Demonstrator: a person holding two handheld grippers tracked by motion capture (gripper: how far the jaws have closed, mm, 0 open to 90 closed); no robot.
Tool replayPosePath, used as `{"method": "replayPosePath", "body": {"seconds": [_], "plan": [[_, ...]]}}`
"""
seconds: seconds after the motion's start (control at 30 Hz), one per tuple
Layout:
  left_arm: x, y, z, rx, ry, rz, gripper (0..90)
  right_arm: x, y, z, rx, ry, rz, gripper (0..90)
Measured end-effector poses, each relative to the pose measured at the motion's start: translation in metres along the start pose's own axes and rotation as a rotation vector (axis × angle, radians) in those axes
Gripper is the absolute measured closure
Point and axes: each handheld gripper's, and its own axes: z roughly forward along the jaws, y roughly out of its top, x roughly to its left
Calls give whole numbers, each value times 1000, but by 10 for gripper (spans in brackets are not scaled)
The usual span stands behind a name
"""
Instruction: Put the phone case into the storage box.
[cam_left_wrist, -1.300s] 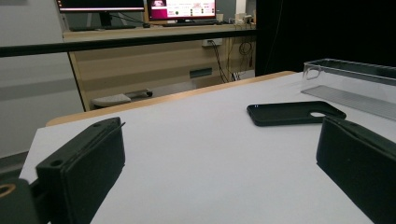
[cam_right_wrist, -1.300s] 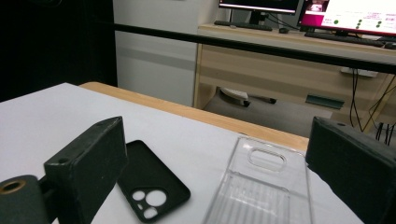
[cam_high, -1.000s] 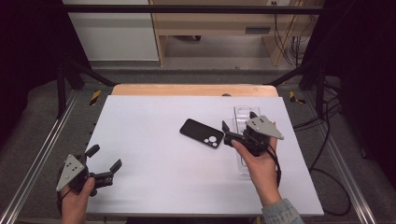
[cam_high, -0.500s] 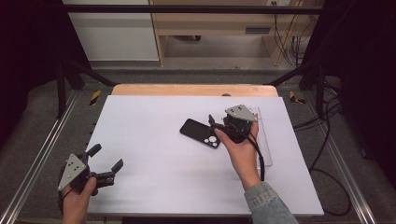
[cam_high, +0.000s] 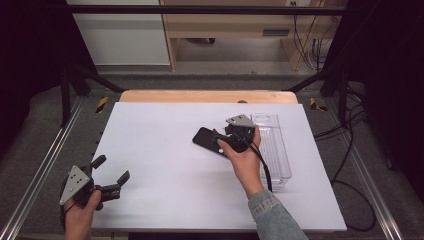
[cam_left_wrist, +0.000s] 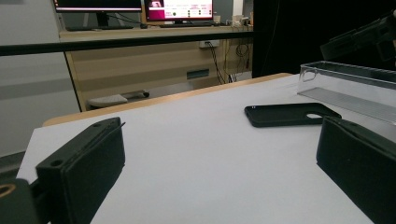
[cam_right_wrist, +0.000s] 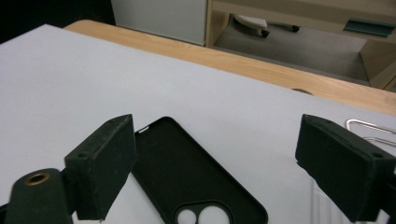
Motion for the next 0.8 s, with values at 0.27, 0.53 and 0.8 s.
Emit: {"method": "replayPosePath", "body": {"seconds": [0.27, 0.53, 0.8], "plan": [[-5, 0, 4, 15, -20, 22, 13, 2, -12, 22, 72, 55, -4, 526], [-5, 1, 4, 11, -31, 12, 13, 6, -37, 29, 115, 88, -41, 828], [-5, 0, 4, 14, -33, 11, 13, 5, -55, 34, 192, 93, -55, 900]]}}
